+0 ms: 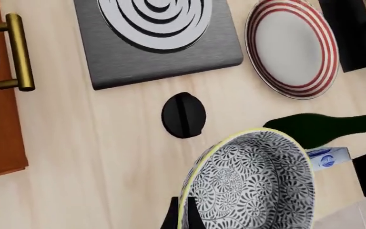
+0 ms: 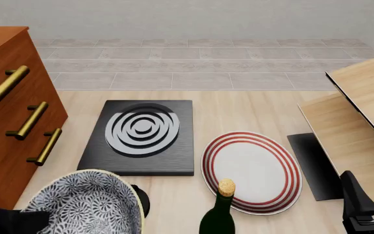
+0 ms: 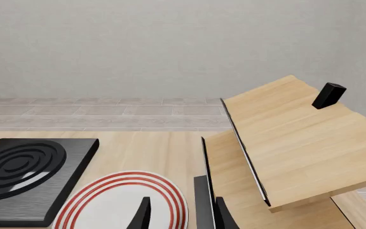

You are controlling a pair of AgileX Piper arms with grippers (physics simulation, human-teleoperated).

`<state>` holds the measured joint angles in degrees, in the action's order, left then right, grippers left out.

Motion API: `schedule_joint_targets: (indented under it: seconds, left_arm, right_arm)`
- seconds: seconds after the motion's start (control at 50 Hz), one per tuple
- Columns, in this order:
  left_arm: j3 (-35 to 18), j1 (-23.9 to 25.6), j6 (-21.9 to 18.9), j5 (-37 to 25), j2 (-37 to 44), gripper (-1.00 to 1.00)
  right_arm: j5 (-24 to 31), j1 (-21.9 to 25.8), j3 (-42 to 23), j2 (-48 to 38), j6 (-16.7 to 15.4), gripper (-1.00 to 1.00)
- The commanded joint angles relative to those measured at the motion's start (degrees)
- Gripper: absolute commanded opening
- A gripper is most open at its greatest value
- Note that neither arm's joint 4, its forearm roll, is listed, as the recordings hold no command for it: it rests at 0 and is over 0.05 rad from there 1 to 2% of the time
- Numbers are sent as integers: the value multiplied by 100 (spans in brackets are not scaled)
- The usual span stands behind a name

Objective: Put the bowl on the top of the cabinet.

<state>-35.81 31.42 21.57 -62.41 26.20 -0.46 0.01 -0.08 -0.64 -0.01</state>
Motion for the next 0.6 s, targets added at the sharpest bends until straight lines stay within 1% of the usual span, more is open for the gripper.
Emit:
schedule_joint_targets:
  seconds: [0.02, 0.06, 0.08, 0.1, 0.16, 0.18, 0.24, 0.28, 0.36, 0.42, 0.6]
  left_arm:
    - [-902, 63, 135, -329, 281, -100]
    - [-878, 14, 97, -218, 293, -100]
    - [-1120, 10, 162, -343, 378, -100]
    - [-1191, -7, 198, -348, 421, -100]
    - [-1139, -55, 172, -223, 422, -100]
    - [-1164, -31, 228, -226, 427, -100]
    - [-1292, -24, 230, -282, 447, -100]
    - [-1477, -10, 221, -304, 528, -100]
    - [-1657, -47, 189, -297, 655, -100]
    - [-1955, -107, 168, -316, 829, -100]
    - [-2383, -223, 132, -258, 1222, -100]
  right_arm:
    - [21, 1, -6, 17, 0, 100]
    - [21, 0, -6, 17, 0, 100]
    - [21, 0, -6, 17, 0, 100]
    - [21, 0, -6, 18, 0, 100]
    - [21, -1, -6, 18, 0, 100]
    - [21, -1, -6, 18, 0, 100]
    - [21, 0, -6, 17, 0, 100]
    - [21, 0, -6, 18, 0, 100]
    - [20, 1, -6, 18, 0, 100]
    - [21, 0, -6, 18, -1, 100]
    - [21, -1, -6, 17, 2, 100]
